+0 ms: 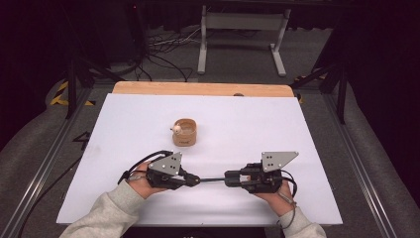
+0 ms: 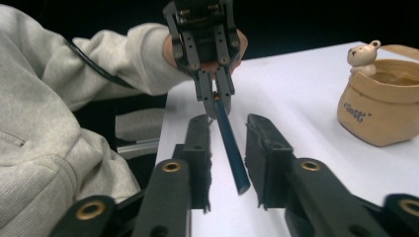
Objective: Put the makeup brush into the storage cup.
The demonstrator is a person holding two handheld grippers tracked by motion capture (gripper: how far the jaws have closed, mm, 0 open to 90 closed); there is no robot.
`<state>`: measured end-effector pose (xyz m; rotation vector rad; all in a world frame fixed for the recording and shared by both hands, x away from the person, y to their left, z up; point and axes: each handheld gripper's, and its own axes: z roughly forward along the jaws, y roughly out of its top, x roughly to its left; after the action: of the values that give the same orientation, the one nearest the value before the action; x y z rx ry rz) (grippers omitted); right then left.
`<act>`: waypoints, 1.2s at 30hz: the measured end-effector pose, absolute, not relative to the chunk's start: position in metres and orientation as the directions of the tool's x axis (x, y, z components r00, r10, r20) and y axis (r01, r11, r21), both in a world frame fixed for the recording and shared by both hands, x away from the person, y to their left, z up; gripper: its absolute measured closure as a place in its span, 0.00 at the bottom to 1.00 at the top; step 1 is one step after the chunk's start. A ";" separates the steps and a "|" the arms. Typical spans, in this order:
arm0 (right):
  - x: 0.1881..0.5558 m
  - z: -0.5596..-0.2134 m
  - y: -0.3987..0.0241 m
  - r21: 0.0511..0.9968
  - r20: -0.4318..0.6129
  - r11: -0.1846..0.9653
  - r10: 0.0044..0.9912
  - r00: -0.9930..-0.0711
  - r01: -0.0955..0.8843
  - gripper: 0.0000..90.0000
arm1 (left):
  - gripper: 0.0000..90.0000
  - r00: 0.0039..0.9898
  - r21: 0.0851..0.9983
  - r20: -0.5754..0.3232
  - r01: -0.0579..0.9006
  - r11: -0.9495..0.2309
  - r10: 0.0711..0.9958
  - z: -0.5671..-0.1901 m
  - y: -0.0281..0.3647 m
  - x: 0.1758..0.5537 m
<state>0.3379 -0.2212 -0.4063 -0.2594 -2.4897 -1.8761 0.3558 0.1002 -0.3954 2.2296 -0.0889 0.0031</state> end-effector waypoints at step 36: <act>0.355 -0.359 -0.180 0.704 0.066 0.695 0.140 -0.988 0.146 0.68 | 0.93 0.997 0.635 0.001 -0.058 -0.770 -0.075 -0.378 0.079 0.367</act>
<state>0.3546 -0.1802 -0.3586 -0.2435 -2.8851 -1.2003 0.3674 0.0791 -0.3780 2.4516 -0.0926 -0.0324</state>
